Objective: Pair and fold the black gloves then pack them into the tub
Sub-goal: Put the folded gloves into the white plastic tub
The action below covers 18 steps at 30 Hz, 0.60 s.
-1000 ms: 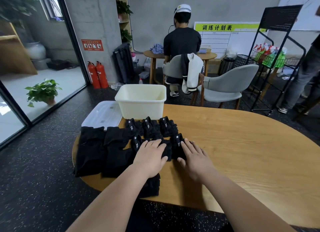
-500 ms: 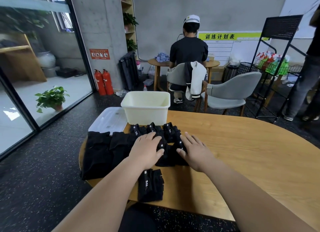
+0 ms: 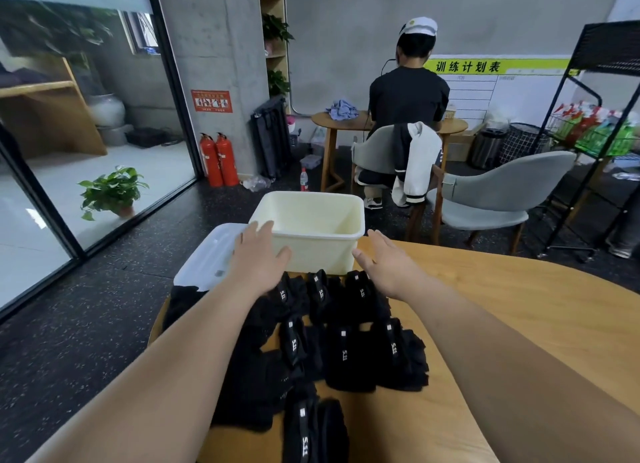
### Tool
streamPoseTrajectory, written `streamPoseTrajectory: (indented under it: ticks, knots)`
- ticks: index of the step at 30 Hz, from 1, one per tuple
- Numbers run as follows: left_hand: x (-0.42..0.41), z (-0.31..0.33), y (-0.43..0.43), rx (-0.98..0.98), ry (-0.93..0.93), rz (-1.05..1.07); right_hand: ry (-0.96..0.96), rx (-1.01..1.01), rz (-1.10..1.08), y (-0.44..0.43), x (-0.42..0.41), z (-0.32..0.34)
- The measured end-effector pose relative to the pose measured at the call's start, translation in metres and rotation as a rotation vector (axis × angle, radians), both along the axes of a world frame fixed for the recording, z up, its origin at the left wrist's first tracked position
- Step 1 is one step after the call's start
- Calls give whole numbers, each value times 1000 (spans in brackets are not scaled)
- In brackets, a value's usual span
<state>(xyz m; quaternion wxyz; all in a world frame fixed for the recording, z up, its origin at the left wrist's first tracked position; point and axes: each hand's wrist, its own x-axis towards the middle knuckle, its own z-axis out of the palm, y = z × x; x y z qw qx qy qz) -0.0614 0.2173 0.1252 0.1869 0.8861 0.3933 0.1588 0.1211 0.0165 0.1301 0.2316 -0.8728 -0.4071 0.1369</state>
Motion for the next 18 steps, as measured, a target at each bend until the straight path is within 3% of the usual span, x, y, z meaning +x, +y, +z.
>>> streamPoseTrajectory:
  ticks: [5,13,18]
  knots:
    - [22,-1,54,-51,-64,145,114,56,-95,39,26,-11]
    - [48,-15,95,-392,-188,246,270,150,-188,66,43,-24]
    - [56,-18,94,-401,-257,262,375,301,-233,67,44,-21]
